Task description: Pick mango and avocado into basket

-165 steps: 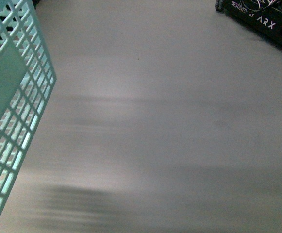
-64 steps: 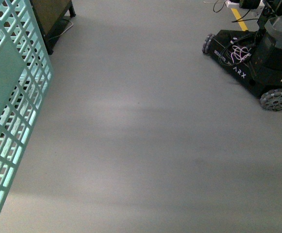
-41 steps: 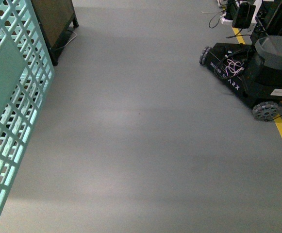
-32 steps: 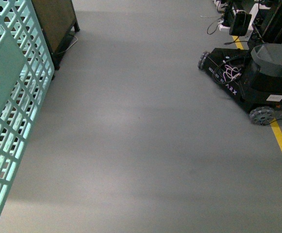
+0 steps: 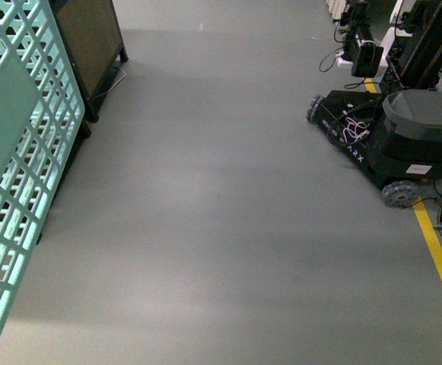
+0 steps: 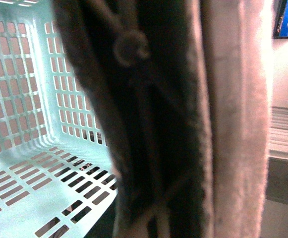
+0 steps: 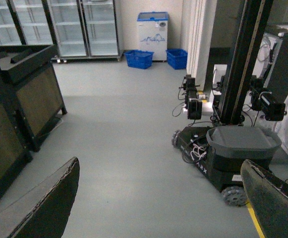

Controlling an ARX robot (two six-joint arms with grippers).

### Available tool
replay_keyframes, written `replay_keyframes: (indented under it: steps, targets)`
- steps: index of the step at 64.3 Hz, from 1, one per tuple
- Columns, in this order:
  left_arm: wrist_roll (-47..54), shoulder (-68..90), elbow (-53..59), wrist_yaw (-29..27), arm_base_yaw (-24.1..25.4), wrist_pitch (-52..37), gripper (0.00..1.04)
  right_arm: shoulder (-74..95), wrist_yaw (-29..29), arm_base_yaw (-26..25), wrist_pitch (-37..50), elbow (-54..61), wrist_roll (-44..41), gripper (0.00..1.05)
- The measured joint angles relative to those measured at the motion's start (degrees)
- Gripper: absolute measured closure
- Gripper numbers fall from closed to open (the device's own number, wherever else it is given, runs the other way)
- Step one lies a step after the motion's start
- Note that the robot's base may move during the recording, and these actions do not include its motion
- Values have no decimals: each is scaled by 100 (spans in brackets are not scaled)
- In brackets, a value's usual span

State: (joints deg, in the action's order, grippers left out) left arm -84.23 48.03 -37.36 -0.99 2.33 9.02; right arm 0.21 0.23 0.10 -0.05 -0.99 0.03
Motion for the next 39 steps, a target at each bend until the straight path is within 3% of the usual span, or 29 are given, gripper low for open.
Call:
replay_keyframes:
  steps: [39]
  targets:
    - [-22, -4, 2, -13, -7, 0, 91, -4, -7, 0, 0, 0, 0, 9]
